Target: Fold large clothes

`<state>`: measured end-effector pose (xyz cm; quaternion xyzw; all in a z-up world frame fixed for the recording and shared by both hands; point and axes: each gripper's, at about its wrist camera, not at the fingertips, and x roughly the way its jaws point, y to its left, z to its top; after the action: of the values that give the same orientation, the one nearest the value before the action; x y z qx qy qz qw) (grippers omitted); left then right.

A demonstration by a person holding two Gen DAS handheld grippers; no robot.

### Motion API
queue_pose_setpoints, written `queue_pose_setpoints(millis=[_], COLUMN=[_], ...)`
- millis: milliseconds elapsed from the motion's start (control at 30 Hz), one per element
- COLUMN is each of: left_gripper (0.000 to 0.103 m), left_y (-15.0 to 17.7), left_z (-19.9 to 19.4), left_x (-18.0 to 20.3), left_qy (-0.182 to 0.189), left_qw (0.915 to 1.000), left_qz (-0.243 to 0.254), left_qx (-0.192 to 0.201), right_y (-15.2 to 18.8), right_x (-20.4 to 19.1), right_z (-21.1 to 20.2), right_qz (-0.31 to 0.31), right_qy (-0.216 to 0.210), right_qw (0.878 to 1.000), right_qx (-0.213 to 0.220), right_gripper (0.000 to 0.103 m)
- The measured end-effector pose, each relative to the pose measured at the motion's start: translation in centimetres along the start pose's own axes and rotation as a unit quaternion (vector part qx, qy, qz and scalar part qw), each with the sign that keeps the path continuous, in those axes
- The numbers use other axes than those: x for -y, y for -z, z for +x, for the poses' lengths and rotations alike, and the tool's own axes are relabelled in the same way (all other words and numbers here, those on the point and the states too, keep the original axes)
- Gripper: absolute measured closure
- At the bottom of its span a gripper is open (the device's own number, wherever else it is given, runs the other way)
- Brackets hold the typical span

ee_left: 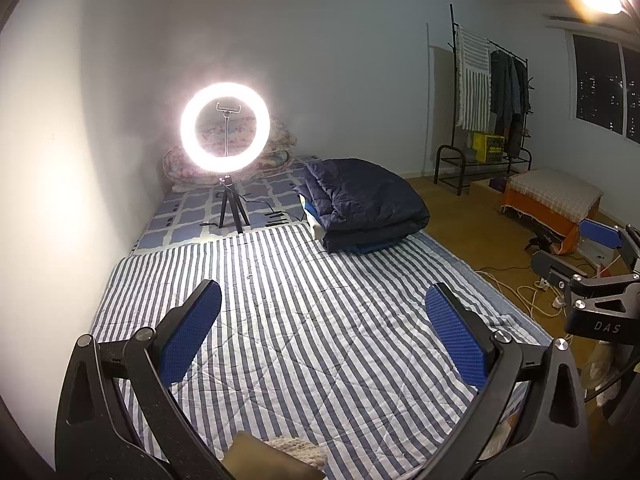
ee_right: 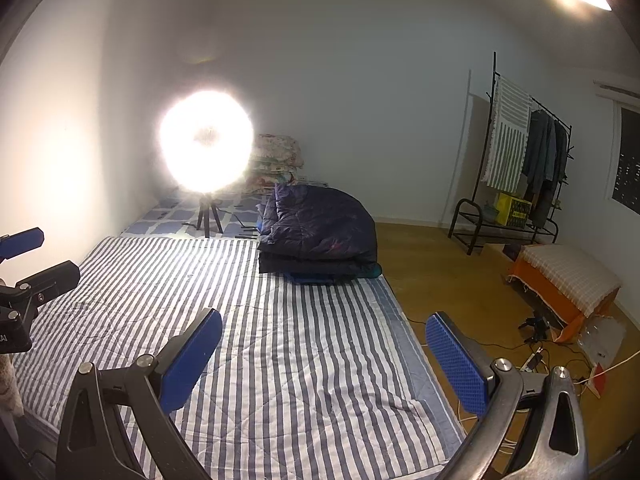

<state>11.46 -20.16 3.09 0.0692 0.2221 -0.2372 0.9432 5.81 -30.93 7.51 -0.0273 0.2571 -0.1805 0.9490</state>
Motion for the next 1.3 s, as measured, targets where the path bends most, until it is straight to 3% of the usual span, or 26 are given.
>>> queue_pose_setpoints(millis=[1300], left_gripper=[0.0], left_y=[0.45], left_z=[0.05], left_x=[-0.59], left_qy=[-0.011], left_qw=[0.9999], left_qz=[0.001], left_qx=[0.01], right_y=[0.17], right_x=[-0.82], right_z=[-0.07], right_qz=[-0.005], right_qy=[-0.006], right_qw=[1.0], right_qx=[-0.001], right_gripper=[0.0])
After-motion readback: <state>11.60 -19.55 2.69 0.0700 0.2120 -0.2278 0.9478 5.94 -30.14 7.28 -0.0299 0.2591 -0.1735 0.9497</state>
